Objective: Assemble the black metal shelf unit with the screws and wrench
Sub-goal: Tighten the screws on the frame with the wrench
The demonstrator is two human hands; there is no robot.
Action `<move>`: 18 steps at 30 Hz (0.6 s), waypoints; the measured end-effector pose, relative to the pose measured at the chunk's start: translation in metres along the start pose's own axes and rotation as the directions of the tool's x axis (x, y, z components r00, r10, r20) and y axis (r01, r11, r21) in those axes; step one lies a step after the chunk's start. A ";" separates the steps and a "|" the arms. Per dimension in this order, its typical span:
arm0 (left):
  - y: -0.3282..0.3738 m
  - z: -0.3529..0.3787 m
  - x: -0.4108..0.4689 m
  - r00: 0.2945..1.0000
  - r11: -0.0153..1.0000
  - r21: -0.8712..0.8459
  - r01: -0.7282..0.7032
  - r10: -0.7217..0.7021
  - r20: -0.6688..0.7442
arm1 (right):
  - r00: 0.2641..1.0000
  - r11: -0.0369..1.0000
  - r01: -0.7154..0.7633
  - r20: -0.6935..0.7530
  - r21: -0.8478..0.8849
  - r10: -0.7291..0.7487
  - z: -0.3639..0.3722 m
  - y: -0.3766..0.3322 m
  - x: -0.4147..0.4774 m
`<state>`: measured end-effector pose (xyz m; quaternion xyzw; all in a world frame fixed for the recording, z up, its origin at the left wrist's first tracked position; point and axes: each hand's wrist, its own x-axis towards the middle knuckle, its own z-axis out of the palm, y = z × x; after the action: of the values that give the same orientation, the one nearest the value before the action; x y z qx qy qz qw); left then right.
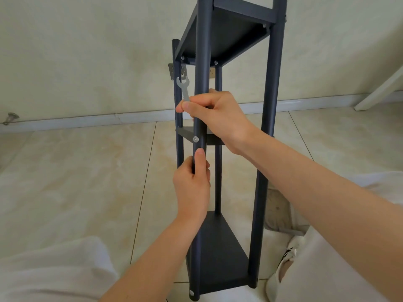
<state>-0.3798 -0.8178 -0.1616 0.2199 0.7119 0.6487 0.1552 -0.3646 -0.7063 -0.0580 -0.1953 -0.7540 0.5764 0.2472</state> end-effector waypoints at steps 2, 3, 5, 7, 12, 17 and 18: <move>-0.002 0.000 0.002 1.000 1.000 0.004 -0.005 0.005 0.003 | 1.000 1.000 0.005 0.016 0.006 -0.005 -0.001 0.000 0.001; -0.003 0.000 0.003 1.000 1.000 0.010 -0.011 0.011 0.003 | 1.000 1.000 0.008 0.021 0.013 -0.008 -0.001 0.000 0.001; -0.004 -0.001 0.005 1.000 1.000 0.015 -0.018 0.018 0.000 | 1.000 1.000 0.018 0.022 0.024 -0.018 -0.001 0.002 0.002; -0.004 -0.002 0.006 1.000 1.000 0.003 -0.016 0.016 -0.012 | 0.999 1.000 0.017 0.026 0.000 -0.017 -0.001 0.002 0.003; -0.006 -0.007 0.008 0.999 1.000 0.018 -0.022 0.022 -0.044 | 1.000 0.998 -0.021 0.016 -0.058 0.022 -0.003 0.003 0.000; -0.008 -0.012 0.013 0.998 1.000 -0.005 -0.018 0.017 -0.067 | 0.989 0.972 0.100 -0.089 -0.212 -0.121 -0.010 0.011 -0.017; -0.009 -0.014 0.014 0.997 1.000 0.001 -0.024 0.024 -0.078 | 0.976 0.947 0.117 -0.143 -0.301 -0.166 -0.008 0.017 -0.024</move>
<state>-0.4002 -0.8227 -0.1676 0.2031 0.7147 0.6585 0.1196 -0.3403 -0.7092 -0.0764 -0.2221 -0.8192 0.4218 0.3187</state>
